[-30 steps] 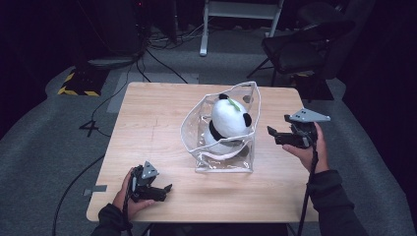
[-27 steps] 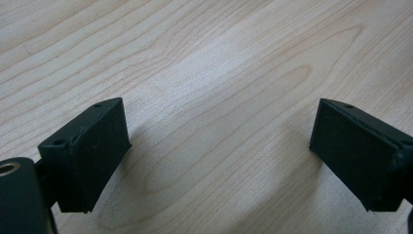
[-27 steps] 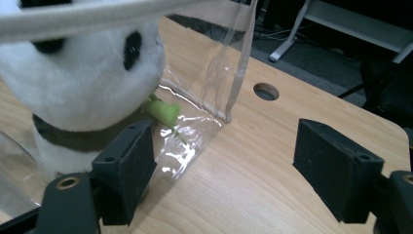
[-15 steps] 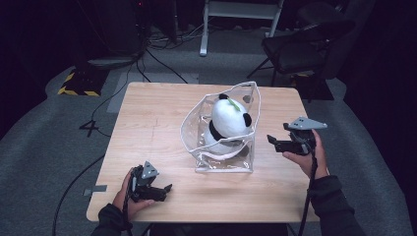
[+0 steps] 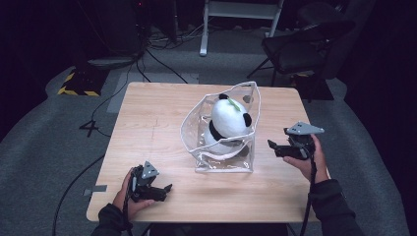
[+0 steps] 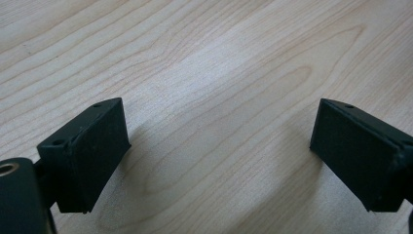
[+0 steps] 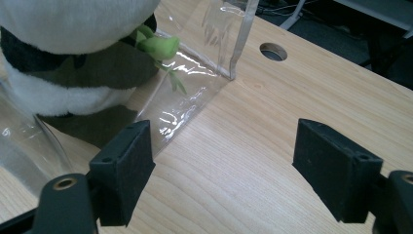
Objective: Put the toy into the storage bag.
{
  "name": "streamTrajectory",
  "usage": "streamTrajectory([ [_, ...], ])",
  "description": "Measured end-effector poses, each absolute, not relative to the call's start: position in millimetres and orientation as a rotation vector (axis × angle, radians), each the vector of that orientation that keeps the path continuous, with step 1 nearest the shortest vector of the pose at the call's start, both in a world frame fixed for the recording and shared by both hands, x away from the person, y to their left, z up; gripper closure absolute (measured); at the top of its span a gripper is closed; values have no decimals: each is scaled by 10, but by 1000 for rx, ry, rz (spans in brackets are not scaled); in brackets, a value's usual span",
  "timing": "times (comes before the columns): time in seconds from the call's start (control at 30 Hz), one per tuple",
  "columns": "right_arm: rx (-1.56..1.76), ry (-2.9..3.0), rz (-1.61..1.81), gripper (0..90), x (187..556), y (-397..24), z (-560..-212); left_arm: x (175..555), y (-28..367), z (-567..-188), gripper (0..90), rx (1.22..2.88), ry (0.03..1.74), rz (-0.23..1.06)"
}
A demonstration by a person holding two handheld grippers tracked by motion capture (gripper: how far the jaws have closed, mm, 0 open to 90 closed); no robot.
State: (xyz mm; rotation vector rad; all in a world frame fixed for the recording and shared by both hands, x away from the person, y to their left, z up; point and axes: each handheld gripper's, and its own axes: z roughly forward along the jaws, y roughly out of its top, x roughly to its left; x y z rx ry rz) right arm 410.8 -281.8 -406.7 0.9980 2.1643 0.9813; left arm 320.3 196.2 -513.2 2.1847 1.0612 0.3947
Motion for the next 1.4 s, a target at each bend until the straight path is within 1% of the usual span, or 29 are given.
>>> streamTrajectory([
  [0.53,991,2168,967,226,4022,-2923,-4206,3203,1962,-5132,70,2184,1061,395],
  [0.87,958,2194,950,225,3873,-3041,-4304,3204,1962,-5131,70,2187,1060,397],
  [1.4,962,2251,872,226,3726,-3177,-4590,3204,1961,-5132,70,2186,1061,396],
])
